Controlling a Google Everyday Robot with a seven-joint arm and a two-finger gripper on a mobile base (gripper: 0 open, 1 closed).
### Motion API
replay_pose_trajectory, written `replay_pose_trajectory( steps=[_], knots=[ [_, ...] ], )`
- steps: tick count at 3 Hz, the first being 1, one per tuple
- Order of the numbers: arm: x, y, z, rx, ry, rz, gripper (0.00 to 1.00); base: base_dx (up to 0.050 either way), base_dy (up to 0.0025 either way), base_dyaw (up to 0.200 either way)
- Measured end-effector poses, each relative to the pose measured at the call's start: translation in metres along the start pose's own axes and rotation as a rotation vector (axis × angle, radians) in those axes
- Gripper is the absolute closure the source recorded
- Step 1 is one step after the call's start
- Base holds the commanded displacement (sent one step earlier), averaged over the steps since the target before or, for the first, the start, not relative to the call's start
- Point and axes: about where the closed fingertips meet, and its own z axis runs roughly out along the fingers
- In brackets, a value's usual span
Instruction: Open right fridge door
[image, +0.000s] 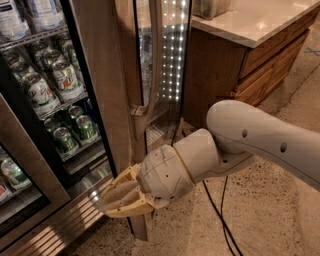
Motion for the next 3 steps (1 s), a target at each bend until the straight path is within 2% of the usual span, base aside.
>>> replay_pose_trajectory(
  steps=[2,3],
  knots=[
    [0.0,0.0,0.0,0.0,0.0,0.0,1.0,-0.05,0.00005,0.0],
    [0.0,0.0,0.0,0.0,0.0,0.0,1.0,0.0,0.0,0.0]
  ],
)
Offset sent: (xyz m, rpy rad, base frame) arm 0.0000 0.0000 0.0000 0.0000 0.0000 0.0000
